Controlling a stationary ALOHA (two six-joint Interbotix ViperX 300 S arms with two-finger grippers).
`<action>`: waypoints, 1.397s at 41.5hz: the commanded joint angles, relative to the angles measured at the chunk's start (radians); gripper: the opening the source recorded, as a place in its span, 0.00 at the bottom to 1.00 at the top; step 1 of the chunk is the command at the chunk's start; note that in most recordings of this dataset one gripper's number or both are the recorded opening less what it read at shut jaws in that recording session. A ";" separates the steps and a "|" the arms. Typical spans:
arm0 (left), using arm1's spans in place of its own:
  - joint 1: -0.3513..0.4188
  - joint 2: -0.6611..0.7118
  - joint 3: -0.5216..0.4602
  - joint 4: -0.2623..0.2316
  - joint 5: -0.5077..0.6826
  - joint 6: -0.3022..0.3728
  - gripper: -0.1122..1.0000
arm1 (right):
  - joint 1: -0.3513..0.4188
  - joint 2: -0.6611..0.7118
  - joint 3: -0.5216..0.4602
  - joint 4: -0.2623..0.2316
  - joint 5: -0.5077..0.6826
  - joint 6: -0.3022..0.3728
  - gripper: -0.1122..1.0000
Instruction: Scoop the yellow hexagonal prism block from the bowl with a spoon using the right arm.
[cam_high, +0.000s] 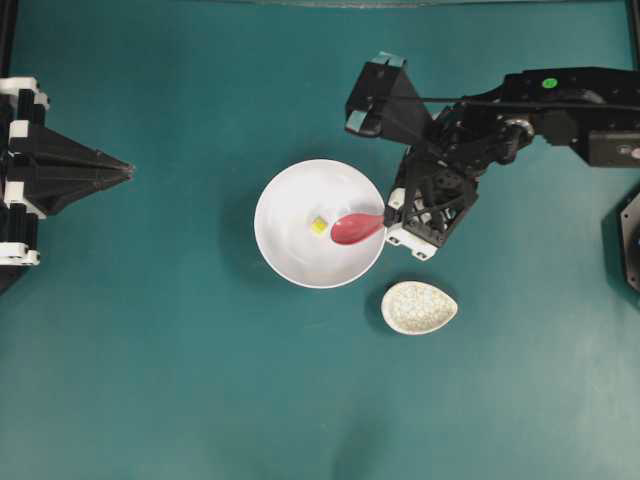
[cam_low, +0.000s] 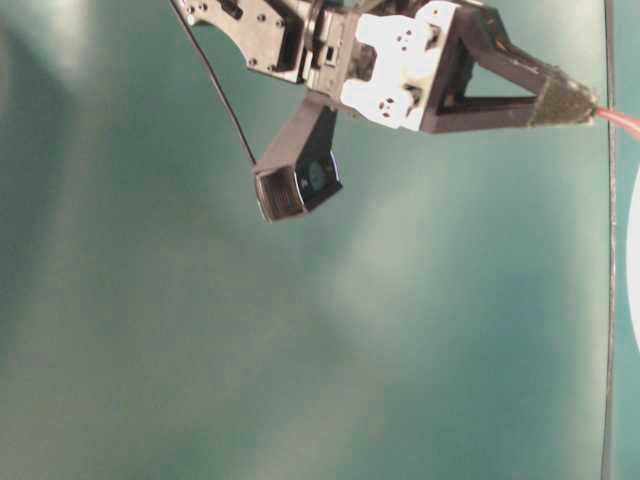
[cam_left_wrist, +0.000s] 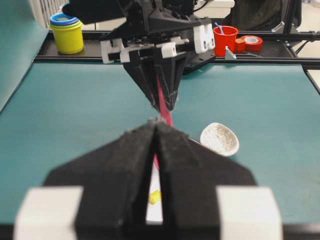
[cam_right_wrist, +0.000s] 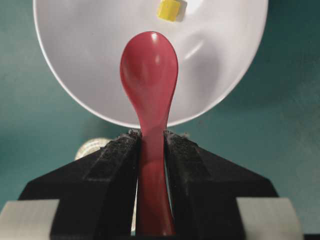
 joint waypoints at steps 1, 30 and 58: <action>0.002 0.009 -0.012 0.003 -0.012 0.000 0.10 | 0.005 0.002 -0.023 -0.014 0.002 0.002 0.31; 0.002 0.008 -0.012 0.003 -0.012 -0.002 0.10 | 0.018 0.089 -0.026 -0.040 -0.129 -0.003 0.31; 0.002 0.005 -0.012 0.003 -0.011 -0.002 0.10 | 0.021 0.121 -0.051 -0.118 -0.313 -0.005 0.31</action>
